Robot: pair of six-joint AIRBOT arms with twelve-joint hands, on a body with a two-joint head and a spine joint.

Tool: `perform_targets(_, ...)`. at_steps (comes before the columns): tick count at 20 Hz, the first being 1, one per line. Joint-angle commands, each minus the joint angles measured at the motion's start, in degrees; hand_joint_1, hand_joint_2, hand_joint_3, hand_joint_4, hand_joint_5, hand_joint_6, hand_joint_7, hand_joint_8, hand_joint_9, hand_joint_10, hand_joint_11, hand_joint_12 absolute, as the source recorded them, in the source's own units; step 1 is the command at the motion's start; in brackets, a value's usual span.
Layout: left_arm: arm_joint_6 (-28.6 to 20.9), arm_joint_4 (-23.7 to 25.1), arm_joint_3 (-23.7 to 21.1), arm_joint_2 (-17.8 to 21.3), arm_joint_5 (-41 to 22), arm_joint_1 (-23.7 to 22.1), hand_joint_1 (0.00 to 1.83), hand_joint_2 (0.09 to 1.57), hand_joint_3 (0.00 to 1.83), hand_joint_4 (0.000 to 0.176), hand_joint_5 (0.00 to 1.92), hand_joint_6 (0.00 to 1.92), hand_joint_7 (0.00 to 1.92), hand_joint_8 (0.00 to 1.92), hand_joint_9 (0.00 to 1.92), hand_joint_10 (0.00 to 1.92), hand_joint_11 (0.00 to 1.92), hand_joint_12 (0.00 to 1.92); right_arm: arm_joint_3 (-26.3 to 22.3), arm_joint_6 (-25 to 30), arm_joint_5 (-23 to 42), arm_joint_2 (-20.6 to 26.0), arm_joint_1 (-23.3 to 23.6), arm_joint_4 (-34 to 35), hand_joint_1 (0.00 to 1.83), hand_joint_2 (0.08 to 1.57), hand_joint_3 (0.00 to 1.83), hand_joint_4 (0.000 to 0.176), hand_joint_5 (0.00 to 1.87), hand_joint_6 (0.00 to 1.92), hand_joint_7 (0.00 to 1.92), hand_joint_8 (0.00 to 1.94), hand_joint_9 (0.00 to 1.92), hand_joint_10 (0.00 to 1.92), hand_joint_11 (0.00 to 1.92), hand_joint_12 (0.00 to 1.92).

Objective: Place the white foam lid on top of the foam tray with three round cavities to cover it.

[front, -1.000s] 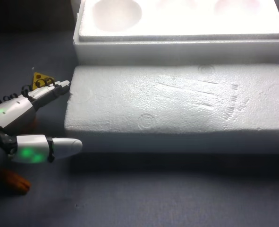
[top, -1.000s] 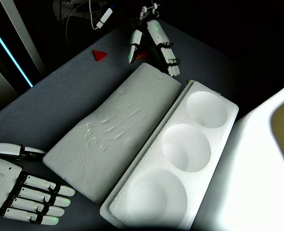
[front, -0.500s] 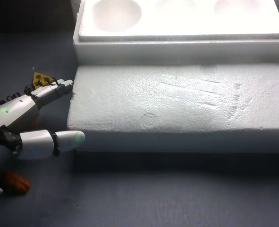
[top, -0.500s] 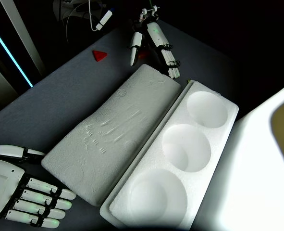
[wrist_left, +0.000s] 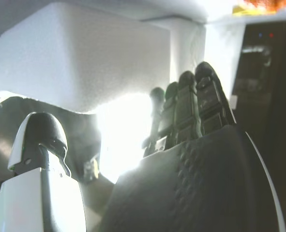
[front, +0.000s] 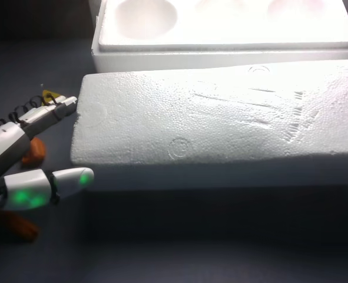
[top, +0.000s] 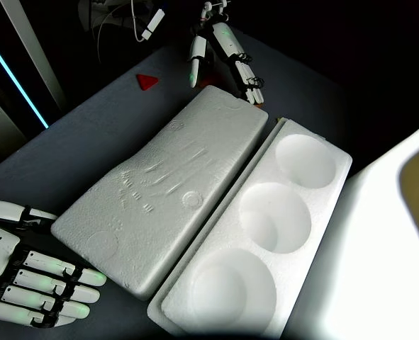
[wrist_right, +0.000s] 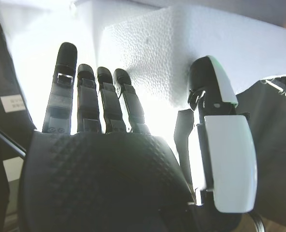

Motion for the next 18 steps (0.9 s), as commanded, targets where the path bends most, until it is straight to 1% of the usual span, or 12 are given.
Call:
perform_targets(1, -0.7, 3.8, -0.9, 0.7, -9.9, -0.1, 0.56, 1.08, 0.01, 0.0, 0.18, 0.03, 0.0, 0.0, 0.0, 0.0, 0.0, 0.0, -0.8, 1.0, 9.9, 1.3, -0.2, -3.4, 0.44, 1.21, 0.0, 0.0, 0.11, 0.0, 0.09, 0.01, 0.09, 0.05, 0.0, 1.29)
perform_targets(3, -0.8, 4.5, -1.9, 1.8, -11.6, -0.1, 0.55, 1.07, 0.01, 0.0, 0.18, 0.03, 0.0, 0.0, 0.0, 0.0, 0.0, 0.0, -2.1, 1.1, 12.0, 2.8, -0.9, -4.1, 0.4, 1.21, 0.0, 0.0, 0.12, 0.01, 0.05, 0.01, 0.07, 0.08, 0.0, 1.54)
perform_targets(4, -0.8, 5.1, -2.6, 2.5, -12.7, -0.2, 0.54, 1.07, 0.01, 0.0, 0.19, 0.03, 0.0, 0.0, 0.0, 0.0, 0.0, 0.0, -2.8, 1.4, 13.4, 3.6, -1.4, -4.7, 0.42, 1.19, 0.0, 0.0, 0.12, 0.01, 0.04, 0.0, 0.05, 0.08, 0.0, 1.55)
perform_targets(6, -0.7, 6.1, -3.5, 3.7, -14.5, -0.4, 0.56, 1.07, 0.01, 0.0, 0.19, 0.02, 0.0, 0.0, 0.0, 0.0, 0.0, 0.0, -3.6, 1.4, 15.2, 4.5, -1.6, -5.7, 0.42, 1.16, 0.0, 0.0, 0.08, 0.0, 0.0, 0.0, 0.01, 0.07, 0.0, 1.49)
perform_targets(8, -0.7, 6.6, -4.0, 4.8, -15.6, -0.8, 0.63, 1.07, 0.0, 0.0, 0.19, 0.02, 0.0, 0.0, 0.0, 0.0, 0.0, 0.0, -3.7, 1.5, 15.9, 5.2, -1.6, -6.1, 0.47, 1.17, 0.0, 0.0, 0.08, 0.01, 0.0, 0.0, 0.02, 0.1, 0.0, 1.44)
perform_targets(10, -0.6, 6.9, -3.7, 5.3, -15.5, -1.9, 0.61, 1.07, 0.0, 0.0, 0.19, 0.02, 0.0, 0.0, 0.0, 0.0, 0.0, 0.0, -3.1, 1.5, 15.9, 5.3, -1.1, -6.2, 0.5, 1.19, 0.0, 0.0, 0.06, 0.0, 0.0, 0.0, 0.01, 0.11, 0.0, 1.39)
perform_targets(13, -0.3, 8.3, -1.9, 4.9, -12.5, -6.3, 0.61, 1.07, 0.0, 0.0, 0.19, 0.02, 0.0, 0.0, 0.0, 0.0, 0.0, 0.0, -1.6, 1.6, 14.5, 5.3, 1.1, -6.3, 0.51, 1.19, 0.0, 0.0, 0.06, 0.0, 0.0, 0.0, 0.0, 0.11, 0.0, 1.38)
perform_targets(14, -0.3, 8.8, -1.1, 4.4, -11.6, -7.5, 0.6, 1.07, 0.0, 0.0, 0.21, 0.03, 0.0, 0.0, 0.0, 0.0, 0.0, 0.0, -1.2, 1.6, 14.0, 5.3, 1.9, -6.4, 0.51, 1.18, 0.0, 0.0, 0.05, 0.0, 0.0, 0.0, 0.0, 0.06, 0.0, 1.31)
perform_targets(15, -0.3, 9.2, -0.4, 4.0, -10.9, -8.7, 0.6, 1.07, 0.0, 0.0, 0.21, 0.03, 0.0, 0.0, 0.0, 0.0, 0.0, 0.0, -0.9, 1.6, 13.7, 5.3, 2.7, -6.5, 0.51, 1.18, 0.0, 0.0, 0.05, 0.0, 0.0, 0.0, 0.0, 0.06, 0.0, 1.31)
perform_targets(16, -0.3, 9.8, 0.2, 3.6, -10.0, -10.3, 0.61, 1.06, 0.0, 0.0, 0.25, 0.04, 0.0, 0.0, 0.0, 0.0, 0.0, 0.0, -0.3, 1.6, 13.2, 5.3, 3.7, -6.7, 0.46, 1.14, 0.0, 0.0, 0.13, 0.05, 0.1, 0.02, 0.05, 0.29, 0.0, 1.62)
perform_targets(17, -0.3, 10.1, 0.7, 3.3, -9.3, -11.2, 0.61, 1.05, 0.0, 0.0, 0.23, 0.03, 0.0, 0.0, 0.0, 0.0, 0.0, 0.0, 0.1, 1.5, 12.6, 5.2, 4.5, -6.8, 0.45, 1.13, 0.0, 0.0, 0.13, 0.06, 0.14, 0.02, 0.01, 0.51, 0.0, 1.73)
perform_targets(18, -0.3, 10.3, 1.6, 2.7, -8.3, -12.5, 0.61, 1.05, 0.0, 0.0, 0.23, 0.03, 0.0, 0.0, 0.0, 0.0, 0.0, 0.0, 1.0, 1.4, 11.2, 4.9, 6.3, -7.2, 0.42, 1.15, 0.0, 0.0, 0.16, 0.1, 0.22, 0.04, 0.0, 0.7, 0.0, 1.71)
